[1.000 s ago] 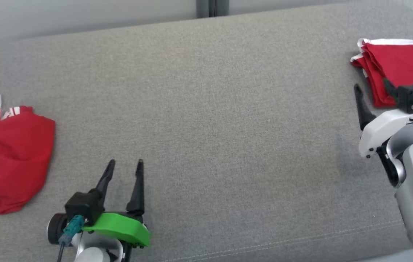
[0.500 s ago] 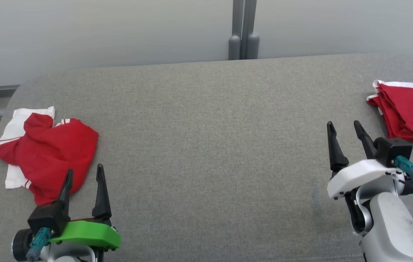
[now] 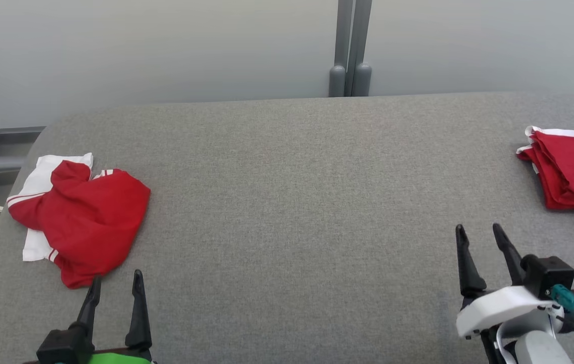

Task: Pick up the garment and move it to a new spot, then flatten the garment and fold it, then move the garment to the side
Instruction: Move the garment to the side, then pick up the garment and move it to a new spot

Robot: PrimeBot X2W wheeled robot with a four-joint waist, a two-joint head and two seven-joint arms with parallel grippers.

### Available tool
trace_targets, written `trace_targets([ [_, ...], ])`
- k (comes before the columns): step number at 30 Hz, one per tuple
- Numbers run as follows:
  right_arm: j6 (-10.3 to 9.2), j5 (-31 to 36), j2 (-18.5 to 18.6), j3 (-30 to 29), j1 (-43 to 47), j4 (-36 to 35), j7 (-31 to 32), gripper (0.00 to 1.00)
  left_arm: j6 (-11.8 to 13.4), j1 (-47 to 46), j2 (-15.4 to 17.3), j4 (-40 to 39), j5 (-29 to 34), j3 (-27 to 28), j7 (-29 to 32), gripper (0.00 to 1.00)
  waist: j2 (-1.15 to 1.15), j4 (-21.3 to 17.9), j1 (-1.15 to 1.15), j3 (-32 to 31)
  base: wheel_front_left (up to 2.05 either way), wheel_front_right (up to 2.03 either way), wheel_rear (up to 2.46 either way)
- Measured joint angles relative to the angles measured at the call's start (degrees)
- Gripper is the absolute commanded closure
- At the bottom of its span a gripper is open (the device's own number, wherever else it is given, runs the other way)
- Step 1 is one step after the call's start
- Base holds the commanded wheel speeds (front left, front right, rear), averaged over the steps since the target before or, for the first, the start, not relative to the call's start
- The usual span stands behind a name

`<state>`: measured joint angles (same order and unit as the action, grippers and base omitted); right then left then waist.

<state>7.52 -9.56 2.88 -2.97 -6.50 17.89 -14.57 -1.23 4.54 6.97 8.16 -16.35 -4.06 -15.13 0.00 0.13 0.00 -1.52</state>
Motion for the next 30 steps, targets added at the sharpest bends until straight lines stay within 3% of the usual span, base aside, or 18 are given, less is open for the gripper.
trace_targets([
  [17,0.00,1.6,0.0,4.2,3.9,3.6,-0.2,0.00,-2.8,3.2,-0.9,5.1,3.7,2.3,0.0,0.00,0.00,-0.7,0.00,-0.3,0.00,0.00,0.00],
  [30,0.00,0.3,0.0,5.2,4.0,3.5,-0.3,0.00,-3.4,3.0,-1.8,5.1,4.9,3.4,0.0,0.00,0.00,0.9,0.00,-0.3,0.00,0.00,0.00],
])
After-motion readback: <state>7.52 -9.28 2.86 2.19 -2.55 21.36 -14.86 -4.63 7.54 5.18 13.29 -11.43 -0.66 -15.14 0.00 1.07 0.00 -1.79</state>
